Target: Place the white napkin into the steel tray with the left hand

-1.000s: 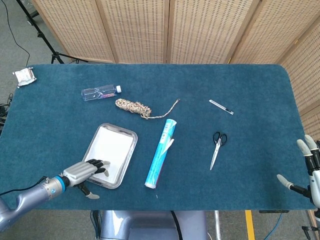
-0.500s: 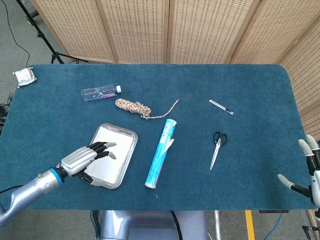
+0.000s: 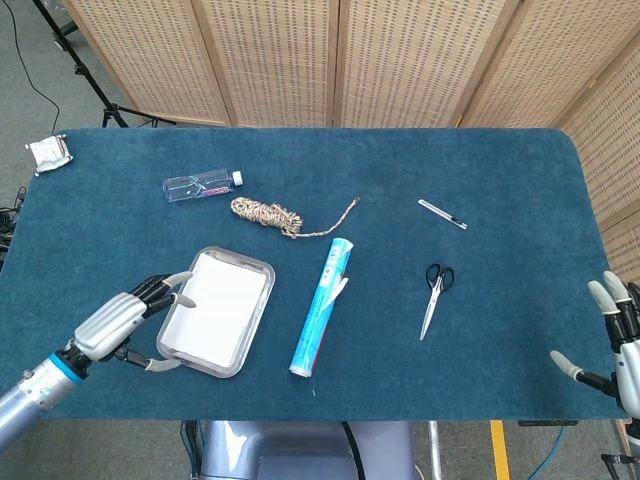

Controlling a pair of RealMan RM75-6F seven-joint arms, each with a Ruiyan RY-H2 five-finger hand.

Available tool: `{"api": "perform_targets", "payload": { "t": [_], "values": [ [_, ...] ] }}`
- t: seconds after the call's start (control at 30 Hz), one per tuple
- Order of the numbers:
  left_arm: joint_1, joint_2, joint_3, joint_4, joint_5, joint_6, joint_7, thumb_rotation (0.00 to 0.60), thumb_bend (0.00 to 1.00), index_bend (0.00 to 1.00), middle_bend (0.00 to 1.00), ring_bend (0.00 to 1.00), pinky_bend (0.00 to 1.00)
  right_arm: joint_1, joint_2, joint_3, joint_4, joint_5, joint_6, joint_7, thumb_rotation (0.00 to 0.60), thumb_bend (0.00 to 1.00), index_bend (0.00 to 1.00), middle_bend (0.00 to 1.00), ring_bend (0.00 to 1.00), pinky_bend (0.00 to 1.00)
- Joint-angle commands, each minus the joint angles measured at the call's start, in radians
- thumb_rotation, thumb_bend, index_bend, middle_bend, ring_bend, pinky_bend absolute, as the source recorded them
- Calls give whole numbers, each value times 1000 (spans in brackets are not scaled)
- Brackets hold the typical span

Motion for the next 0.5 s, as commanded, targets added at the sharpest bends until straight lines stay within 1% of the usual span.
{"api": "perform_targets", "payload": {
  "t": [0.03, 0.17, 0.3, 0.4, 0.5],
  "values": [
    [59, -12, 0, 15, -10, 68, 59, 382, 93, 265, 72, 21, 82, 0, 1, -1, -2, -2, -1, -2, 600, 0, 1, 0, 0, 0],
    [136, -69, -7, 54, -47, 146, 88, 382, 93, 265, 72, 21, 82, 0, 2, -5, -2, -7, 0, -1, 600, 0, 1, 0, 0, 0],
    [185, -133, 3, 129, -62, 174, 41, 382, 84, 252, 55, 21, 82, 2, 2, -6, 0, -8, -2, 3, 600, 0, 1, 0, 0, 0],
    [212, -171, -2, 179, -73, 197, 14, 381, 76, 240, 35, 21, 82, 3, 1, -8, 0, -11, -2, 2, 600, 0, 1, 0, 0, 0],
    [248, -207, -13, 226, -79, 246, -21, 383, 74, 233, 26, 20, 82, 4, 0, -10, -1, -16, -1, -3, 600, 0, 1, 0, 0, 0]
  ]
}}
